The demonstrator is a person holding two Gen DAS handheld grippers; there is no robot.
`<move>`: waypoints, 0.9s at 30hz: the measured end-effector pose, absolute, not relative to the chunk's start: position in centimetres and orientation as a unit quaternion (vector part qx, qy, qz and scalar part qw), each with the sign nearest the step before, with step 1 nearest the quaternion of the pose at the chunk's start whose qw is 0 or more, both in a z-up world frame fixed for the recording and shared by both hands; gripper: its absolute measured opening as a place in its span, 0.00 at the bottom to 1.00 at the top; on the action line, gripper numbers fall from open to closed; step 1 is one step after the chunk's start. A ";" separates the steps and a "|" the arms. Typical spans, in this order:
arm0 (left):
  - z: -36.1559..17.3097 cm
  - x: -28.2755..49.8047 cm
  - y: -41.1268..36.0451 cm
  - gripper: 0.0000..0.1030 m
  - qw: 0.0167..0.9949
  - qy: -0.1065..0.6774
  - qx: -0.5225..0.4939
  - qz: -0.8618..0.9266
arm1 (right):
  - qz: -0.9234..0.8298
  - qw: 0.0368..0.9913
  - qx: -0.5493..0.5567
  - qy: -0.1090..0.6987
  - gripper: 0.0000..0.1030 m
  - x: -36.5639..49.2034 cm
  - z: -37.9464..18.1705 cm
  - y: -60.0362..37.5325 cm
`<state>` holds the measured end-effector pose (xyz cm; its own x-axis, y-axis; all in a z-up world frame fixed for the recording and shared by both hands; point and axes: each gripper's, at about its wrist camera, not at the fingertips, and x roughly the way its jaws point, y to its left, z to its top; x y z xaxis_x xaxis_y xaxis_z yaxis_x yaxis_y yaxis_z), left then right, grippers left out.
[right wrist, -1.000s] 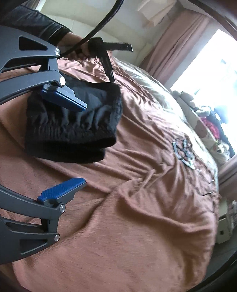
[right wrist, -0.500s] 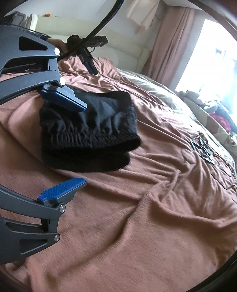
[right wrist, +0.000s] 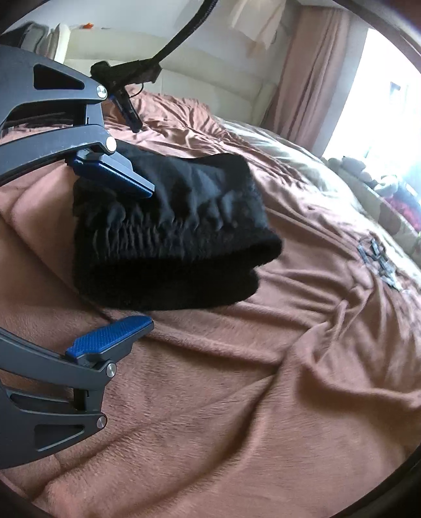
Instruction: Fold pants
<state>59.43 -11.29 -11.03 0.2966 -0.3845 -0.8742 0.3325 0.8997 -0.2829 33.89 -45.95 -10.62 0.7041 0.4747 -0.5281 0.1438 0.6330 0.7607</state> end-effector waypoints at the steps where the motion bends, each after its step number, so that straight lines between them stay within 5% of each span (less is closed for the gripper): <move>1: -11.3 59.3 -11.1 0.68 0.804 0.551 -0.026 -0.222 | 0.106 0.820 0.420 0.373 0.72 33.8 -10.6 -45.9; 18: -15.4 58.8 -9.7 0.68 0.778 0.580 -0.061 -0.236 | 0.156 0.792 0.454 0.377 0.71 36.0 -12.1 -45.4; 22: -15.5 59.1 -9.6 0.67 0.777 0.573 -0.078 -0.250 | 0.150 0.790 0.466 0.369 0.38 35.8 -13.1 -46.0; 27: -15.3 58.6 -9.3 0.58 0.757 0.576 -0.104 -0.290 | 0.138 0.807 0.456 0.349 0.28 35.0 -12.6 -46.3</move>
<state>58.56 -9.33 -15.33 0.1692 -0.5586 -0.8120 0.3193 0.8105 -0.4910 35.03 -46.35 -12.61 0.7189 0.5404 -0.4372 0.0953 0.5464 0.8321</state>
